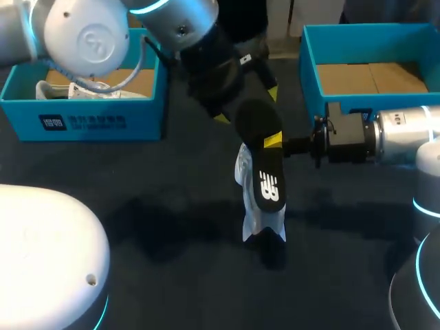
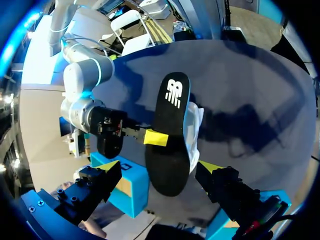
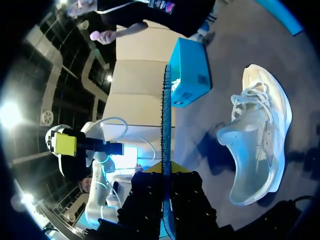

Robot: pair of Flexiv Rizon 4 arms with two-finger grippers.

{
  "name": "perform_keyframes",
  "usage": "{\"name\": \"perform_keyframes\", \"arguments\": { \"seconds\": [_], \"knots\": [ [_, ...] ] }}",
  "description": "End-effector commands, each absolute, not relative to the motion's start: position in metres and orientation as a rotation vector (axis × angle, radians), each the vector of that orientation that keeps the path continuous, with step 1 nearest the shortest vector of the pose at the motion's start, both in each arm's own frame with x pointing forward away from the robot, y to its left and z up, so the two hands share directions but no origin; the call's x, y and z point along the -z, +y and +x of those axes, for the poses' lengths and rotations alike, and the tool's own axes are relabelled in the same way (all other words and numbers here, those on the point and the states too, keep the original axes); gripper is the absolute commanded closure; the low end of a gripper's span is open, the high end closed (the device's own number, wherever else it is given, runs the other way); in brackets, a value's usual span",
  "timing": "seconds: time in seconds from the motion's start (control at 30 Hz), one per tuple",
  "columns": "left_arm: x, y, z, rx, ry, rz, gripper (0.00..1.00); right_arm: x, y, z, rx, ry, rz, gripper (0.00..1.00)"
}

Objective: Take the shoe out of the shoebox, open the shoe tongue, remove and reinsert the insole, then place the shoe into the shoebox

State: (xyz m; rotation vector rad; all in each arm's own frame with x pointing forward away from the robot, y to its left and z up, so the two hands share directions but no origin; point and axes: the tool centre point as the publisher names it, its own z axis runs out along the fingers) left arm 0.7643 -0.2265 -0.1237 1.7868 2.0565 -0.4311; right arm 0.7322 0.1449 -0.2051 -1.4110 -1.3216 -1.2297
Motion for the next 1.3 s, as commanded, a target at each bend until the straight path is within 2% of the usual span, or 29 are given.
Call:
{"name": "perform_keyframes", "arguments": {
  "seconds": [0.03, 1.3],
  "knots": [
    [0.123, -0.230, 0.759, 0.341, 2.077, 1.864, 0.00, 0.206, 0.146, 0.734, 1.220, -1.323, -1.409, 1.00],
    [0.137, -0.247, 0.747, 0.107, 2.167, 2.125, 0.00, 0.212, 0.146, 0.736, 1.234, -1.318, -1.391, 1.00]
  ]
}}
